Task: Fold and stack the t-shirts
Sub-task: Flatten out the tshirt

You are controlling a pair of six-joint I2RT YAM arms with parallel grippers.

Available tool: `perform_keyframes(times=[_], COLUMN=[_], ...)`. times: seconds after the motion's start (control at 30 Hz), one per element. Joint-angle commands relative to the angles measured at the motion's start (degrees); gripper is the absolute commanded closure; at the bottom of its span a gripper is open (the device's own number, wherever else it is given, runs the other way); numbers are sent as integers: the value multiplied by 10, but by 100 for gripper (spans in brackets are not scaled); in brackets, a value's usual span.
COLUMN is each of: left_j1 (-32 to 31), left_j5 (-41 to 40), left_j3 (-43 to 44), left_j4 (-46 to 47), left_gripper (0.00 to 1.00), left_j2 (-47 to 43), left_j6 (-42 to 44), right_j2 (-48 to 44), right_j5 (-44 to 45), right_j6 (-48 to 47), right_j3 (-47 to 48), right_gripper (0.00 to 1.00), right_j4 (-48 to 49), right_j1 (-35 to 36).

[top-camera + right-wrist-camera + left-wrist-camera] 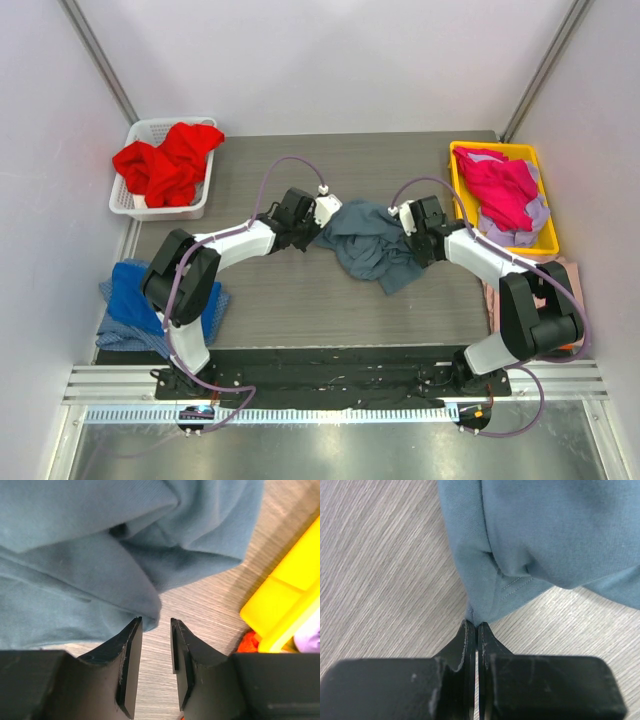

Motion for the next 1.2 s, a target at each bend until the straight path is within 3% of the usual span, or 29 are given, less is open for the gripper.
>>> perform_keyframes(times=[0.0,0.33,0.67,1.17], left_j1=[5,5,5,6], left_j5=[-13,-13,-13,-32], left_j3=[2,12,17,8], left_j4=[13,7,1,7], left_gripper=[100,100,100,100], left_j2=[-28,-20,-15,-14], left_j6=[12,9,13,19], right_j2=[-22,-45,-9,15], right_j5=[-36,-123,-125,-128], right_j6=[12,22,43,55], right_j3=[11,28,26,19], right_gripper=[64,56,53,32], right_j4=[-29,-87,-73,-68], right_j1=[-1,47,103,155])
